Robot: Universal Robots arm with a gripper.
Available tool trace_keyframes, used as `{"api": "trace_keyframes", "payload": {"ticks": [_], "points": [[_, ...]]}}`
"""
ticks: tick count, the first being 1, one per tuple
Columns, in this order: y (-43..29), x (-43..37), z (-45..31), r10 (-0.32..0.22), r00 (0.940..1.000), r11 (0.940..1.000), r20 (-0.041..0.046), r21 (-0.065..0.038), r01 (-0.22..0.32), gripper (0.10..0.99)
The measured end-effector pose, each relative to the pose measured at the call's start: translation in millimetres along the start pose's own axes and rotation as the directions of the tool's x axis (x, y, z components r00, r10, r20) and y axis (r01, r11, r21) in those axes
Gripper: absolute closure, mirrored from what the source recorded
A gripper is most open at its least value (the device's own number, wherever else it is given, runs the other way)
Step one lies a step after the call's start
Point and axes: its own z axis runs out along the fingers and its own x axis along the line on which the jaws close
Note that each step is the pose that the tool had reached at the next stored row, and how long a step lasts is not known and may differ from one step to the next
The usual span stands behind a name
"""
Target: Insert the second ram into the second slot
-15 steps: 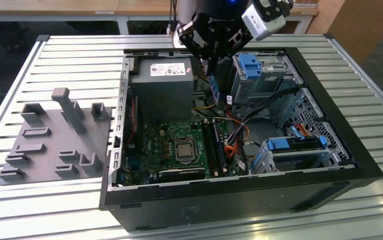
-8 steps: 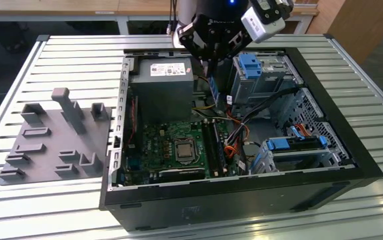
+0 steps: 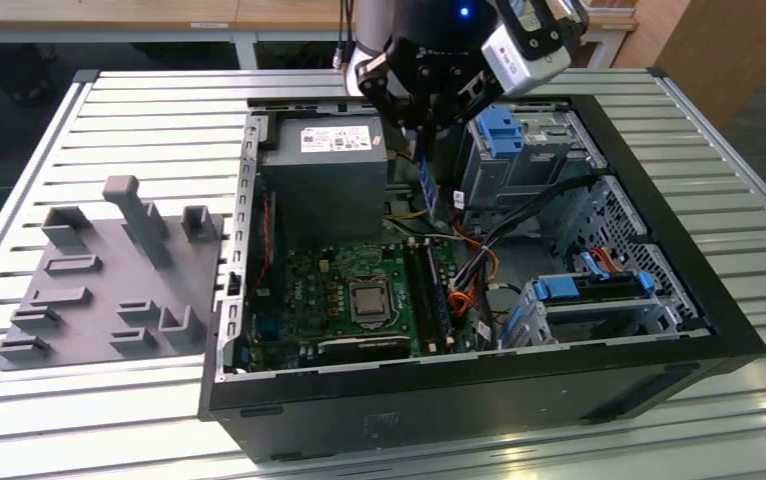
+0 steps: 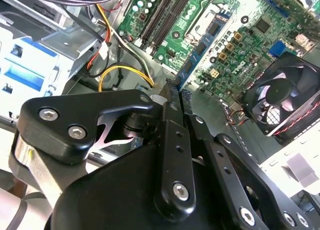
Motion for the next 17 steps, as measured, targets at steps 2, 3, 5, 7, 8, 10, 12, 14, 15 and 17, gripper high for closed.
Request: {"api": "trace_keyframes", "payload": {"ticks": [2,3,5,7,8,10,12,14,15,17], "points": [[-0.8,0.0,0.8,0.011,0.9999,0.9999,0.0003,0.000,-0.011,0.949],[-1.3,0.0,1.2,0.014,0.9999,0.9999,0.0004,0.000,-0.014,0.949],[-2.0,0.0,2.3,0.015,0.9999,0.9999,0.0004,0.000,-0.015,0.949],[-2.6,0.0,3.8,0.015,0.9999,0.9999,0.0004,0.000,-0.015,0.949],[-2.7,0.0,4.6,0.015,0.9999,0.9999,0.0005,0.000,-0.015,0.949],[-2.9,0.0,6.1,0.015,0.9999,0.9999,0.0004,0.000,-0.015,0.949],[-3.0,0.0,7.3,0.015,0.9999,0.9999,0.0004,0.000,-0.015,0.949],[-3.0,0.0,8.7,0.015,0.9999,0.9999,0.0004,0.000,-0.015,0.949],[-3.1,0.0,9.5,0.015,0.9999,0.9999,0.0005,0.000,-0.015,0.949],[-3.1,-0.1,11.3,0.015,0.9999,0.9999,0.0004,0.000,-0.015,0.949]]}}
